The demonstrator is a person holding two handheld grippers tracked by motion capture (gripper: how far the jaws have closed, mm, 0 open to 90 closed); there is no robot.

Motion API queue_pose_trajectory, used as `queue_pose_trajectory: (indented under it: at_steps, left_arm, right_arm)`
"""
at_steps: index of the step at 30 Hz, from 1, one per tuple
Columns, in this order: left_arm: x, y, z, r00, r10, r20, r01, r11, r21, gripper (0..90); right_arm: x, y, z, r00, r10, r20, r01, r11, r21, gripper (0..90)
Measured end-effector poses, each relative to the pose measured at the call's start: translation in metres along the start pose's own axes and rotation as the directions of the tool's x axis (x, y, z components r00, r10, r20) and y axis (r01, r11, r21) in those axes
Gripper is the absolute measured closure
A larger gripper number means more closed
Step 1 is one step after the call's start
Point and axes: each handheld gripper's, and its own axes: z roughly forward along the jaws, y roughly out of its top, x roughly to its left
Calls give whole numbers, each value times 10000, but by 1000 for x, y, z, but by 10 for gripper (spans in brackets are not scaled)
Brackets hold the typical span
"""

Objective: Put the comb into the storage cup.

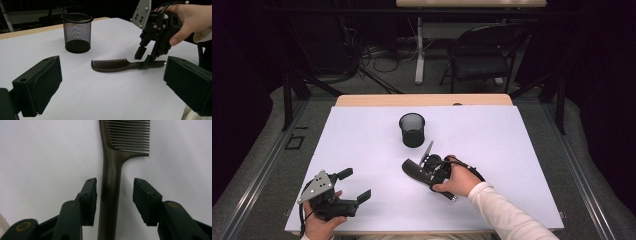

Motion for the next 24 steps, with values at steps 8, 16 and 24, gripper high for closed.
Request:
queue_pose_trajectory:
  at_steps: [8, 16, 24]
  left_arm:
    - [1, 0, 0, 10000, -7, 25, 7, 10000, 34, 19]
    - [1, 0, 0, 10000, -19, 25, 18, 10000, 34, 19]
    - [1, 0, 0, 10000, -15, 25, 15, 10000, 44, 19]
  right_arm:
    - [-1, 0, 3, 10000, 14, -62, -14, 10000, 26, 590]
    - [0, 0, 6, 9999, -40, -142, 42, 9999, 143, 635]
    - [1, 1, 9, 9999, -28, -107, 31, 9997, 230, 656]
